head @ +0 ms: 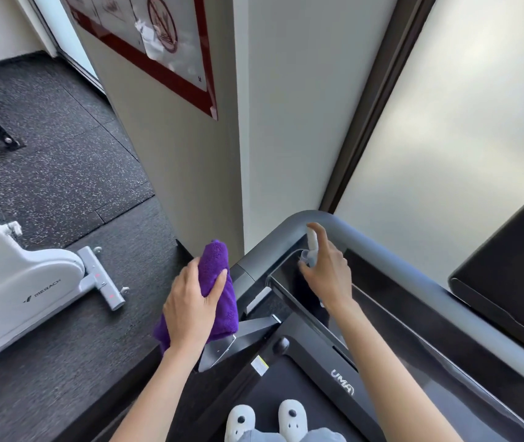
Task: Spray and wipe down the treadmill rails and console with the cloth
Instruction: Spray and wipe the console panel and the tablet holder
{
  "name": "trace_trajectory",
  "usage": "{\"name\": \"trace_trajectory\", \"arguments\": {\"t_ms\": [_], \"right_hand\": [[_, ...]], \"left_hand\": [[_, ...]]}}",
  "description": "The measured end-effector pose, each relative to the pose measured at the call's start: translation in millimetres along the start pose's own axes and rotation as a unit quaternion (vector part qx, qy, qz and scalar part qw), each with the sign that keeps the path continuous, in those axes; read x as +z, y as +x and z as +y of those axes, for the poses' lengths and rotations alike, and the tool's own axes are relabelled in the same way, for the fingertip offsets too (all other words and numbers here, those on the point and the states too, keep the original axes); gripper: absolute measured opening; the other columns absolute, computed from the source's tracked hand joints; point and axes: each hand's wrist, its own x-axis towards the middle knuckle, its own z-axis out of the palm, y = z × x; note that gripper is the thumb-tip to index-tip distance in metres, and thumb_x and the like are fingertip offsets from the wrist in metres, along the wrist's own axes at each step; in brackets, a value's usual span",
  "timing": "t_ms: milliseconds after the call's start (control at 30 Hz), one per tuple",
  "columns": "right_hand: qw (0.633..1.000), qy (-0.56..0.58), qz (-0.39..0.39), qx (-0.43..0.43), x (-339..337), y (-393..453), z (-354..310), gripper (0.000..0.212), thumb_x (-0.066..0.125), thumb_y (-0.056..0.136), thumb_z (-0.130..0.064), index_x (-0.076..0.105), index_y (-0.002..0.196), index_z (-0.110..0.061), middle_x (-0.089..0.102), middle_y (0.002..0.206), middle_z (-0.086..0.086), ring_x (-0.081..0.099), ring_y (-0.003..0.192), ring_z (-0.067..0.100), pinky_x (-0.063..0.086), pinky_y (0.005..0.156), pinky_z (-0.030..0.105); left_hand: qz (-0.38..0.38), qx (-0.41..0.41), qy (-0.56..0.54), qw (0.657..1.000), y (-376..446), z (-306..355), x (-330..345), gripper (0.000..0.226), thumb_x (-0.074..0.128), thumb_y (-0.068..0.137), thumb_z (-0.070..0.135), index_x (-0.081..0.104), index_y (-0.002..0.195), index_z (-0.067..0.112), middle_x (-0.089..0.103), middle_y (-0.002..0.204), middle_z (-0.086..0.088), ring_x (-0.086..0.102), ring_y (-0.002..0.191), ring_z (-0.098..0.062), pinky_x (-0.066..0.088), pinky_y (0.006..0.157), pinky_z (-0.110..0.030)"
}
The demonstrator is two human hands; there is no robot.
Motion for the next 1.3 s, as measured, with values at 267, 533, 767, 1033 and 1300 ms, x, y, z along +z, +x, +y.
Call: {"name": "trace_trajectory", "arguments": {"t_ms": [267,533,767,1033,1300], "right_hand": [[1.000,-0.012,0.018,0.004,7,9,6,0.066,0.055,0.089,-0.004,0.033,0.145,-0.031,0.059,0.092,0.006,0.058,0.072,0.033,0.047,0.059,0.038],[0.995,0.073,0.062,-0.005,-20,-9,18,0.068,0.066,0.087,-0.013,0.032,0.139,-0.040,0.065,0.092,0.001,0.057,0.075,0.026,0.041,0.063,0.034],[0.985,0.172,0.024,-0.022,-35,-16,20,0.072,0.074,0.082,-0.014,0.035,0.132,-0.049,0.071,0.080,-0.004,0.065,0.078,0.018,0.044,0.065,0.028],[0.978,0.203,0.029,-0.033,-20,-15,-1,0.071,0.073,0.082,-0.010,0.038,0.134,-0.042,0.066,0.075,-0.010,0.063,0.072,0.012,0.046,0.063,0.021],[0.983,0.174,0.064,0.002,-28,-35,23,0.071,0.067,0.080,-0.009,0.035,0.129,-0.050,0.065,0.073,-0.012,0.059,0.069,0.007,0.044,0.062,0.016]], "left_hand": [[-0.105,0.072,0.149,0.980,-4,-8,14,0.081,0.032,0.086,0.072,0.042,0.144,0.017,0.056,0.126,-0.008,0.057,0.109,-0.030,0.048,0.085,-0.046],[-0.145,0.106,0.207,0.962,54,61,71,0.070,0.027,0.094,0.066,0.028,0.147,0.021,0.050,0.132,-0.010,0.052,0.114,-0.028,0.043,0.092,-0.041],[-0.178,0.083,0.162,0.967,35,22,39,0.081,0.033,0.084,0.076,0.021,0.152,0.033,0.049,0.117,-0.004,0.052,0.108,-0.024,0.043,0.089,-0.038],[-0.124,0.073,0.158,0.977,8,-10,21,0.071,0.039,0.088,0.067,0.039,0.146,0.027,0.053,0.115,-0.004,0.054,0.104,-0.025,0.043,0.087,-0.042],[-0.202,0.149,0.140,0.958,81,63,88,0.072,0.036,0.091,0.066,0.028,0.147,0.022,0.048,0.132,-0.013,0.047,0.120,-0.032,0.039,0.097,-0.045]]}}
